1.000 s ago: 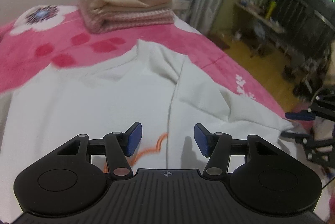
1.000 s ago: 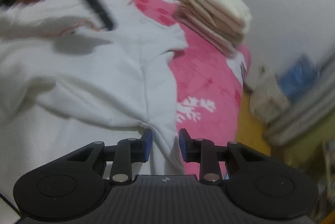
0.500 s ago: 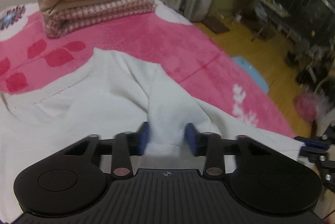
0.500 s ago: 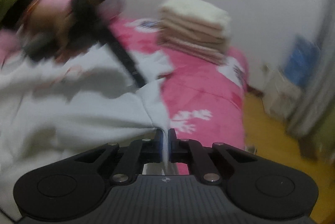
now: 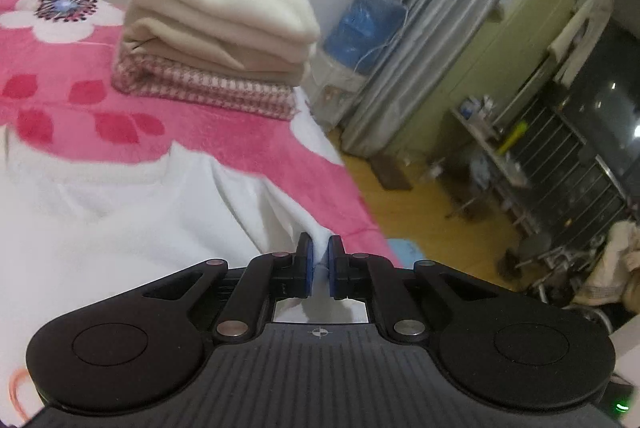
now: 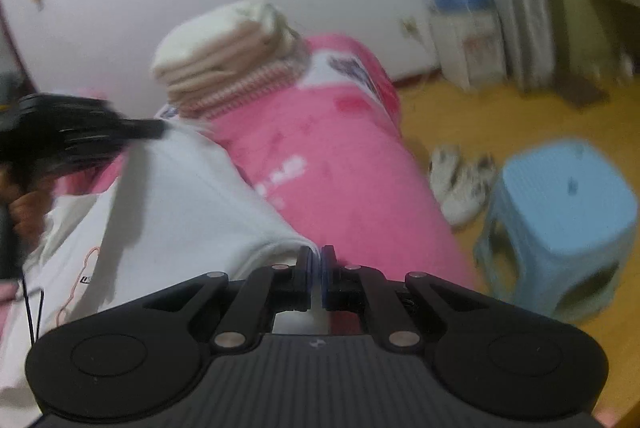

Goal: Fold clothes

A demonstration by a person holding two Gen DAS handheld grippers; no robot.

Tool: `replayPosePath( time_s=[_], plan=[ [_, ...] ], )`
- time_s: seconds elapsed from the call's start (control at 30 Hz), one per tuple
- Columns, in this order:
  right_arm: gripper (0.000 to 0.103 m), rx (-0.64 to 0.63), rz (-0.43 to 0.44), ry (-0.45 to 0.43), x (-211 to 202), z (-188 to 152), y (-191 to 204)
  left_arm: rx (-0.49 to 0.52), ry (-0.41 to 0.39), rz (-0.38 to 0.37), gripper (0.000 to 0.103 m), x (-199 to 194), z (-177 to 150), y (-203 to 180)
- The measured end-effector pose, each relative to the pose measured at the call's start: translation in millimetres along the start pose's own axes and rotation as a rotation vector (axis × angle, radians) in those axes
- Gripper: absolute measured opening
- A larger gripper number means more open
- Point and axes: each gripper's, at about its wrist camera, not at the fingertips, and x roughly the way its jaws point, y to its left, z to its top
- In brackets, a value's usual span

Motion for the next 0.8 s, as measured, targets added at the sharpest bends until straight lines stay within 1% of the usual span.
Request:
replayPosePath(
  time_s=[0.03,0.1,0.17,0.23,0.33,0.37,0.4,0.43,0.47,0.53,0.57,0.63,0.7,0.77,0.8],
  plan=[
    [0.003,0.039,0.019,0.001,-0.1,-2.4,-7.2,0.012,0.004,0.013,0.005,-3.1,-4.8,-1.2],
    [0.003,0.067,0.048,0.000,-1.9,-2.7,-14.1,0.032,0.010,0.046,0.005,-6.9,-11.5,-1.3],
    [0.005,0.072,0.080,0.014,-3.5,1.8,-18.1,0.032,0.010,0.073,0.005,-7.0,-12.5,1.6],
    [0.007,0.076,0.116,0.017,-10.9,15.8,-21.6,0.029,-0.009,0.089,0.005,-6.7,-12.0,3.6],
    [0.009,0.072,0.160,-0.043,-27.7,45.1,-21.8,0.008,-0.069,0.072,0.005,-4.0,-10.7,3.8],
    [0.017,0.064,0.174,-0.061,-30.6,57.0,-20.5,0.003,-0.096,0.066,0.005,-2.6,-11.4,2.4],
    [0.024,0.048,0.188,-0.061,-28.5,70.9,-17.8,-0.004,-0.123,0.060,0.005,-0.8,-12.4,0.8],
    [0.037,0.024,0.199,-0.048,-21.3,87.6,-13.3,-0.010,-0.146,0.053,0.005,1.7,-14.4,-1.3],
    [0.042,0.003,0.214,-0.029,-10.9,104.7,-8.2,-0.014,-0.165,0.041,0.005,4.6,-16.8,-3.5],
    [0.044,0.029,0.279,0.035,21.2,135.4,-0.1,-0.012,-0.202,0.023,0.005,10.6,-22.1,-8.4],
    [0.045,0.053,0.317,0.072,39.2,151.1,4.2,0.008,-0.211,0.023,0.005,14.1,-26.0,-11.2],
    [0.045,0.116,0.355,0.171,85.2,176.3,12.5,0.035,-0.218,0.023,0.005,18.6,-33.2,-14.7],
    [0.046,0.135,0.356,0.276,131.5,190.6,24.9,0.063,-0.214,0.020,0.005,21.1,-39.7,-16.8],
    [0.046,0.121,0.356,0.385,171.5,196.3,46.8,0.087,-0.209,0.010,0.005,22.8,-43.8,-18.0],
    [0.046,0.125,0.370,0.435,186.5,195.8,55.6,0.095,-0.208,0.005,0.005,23.5,-45.2,-18.4]
  ],
)
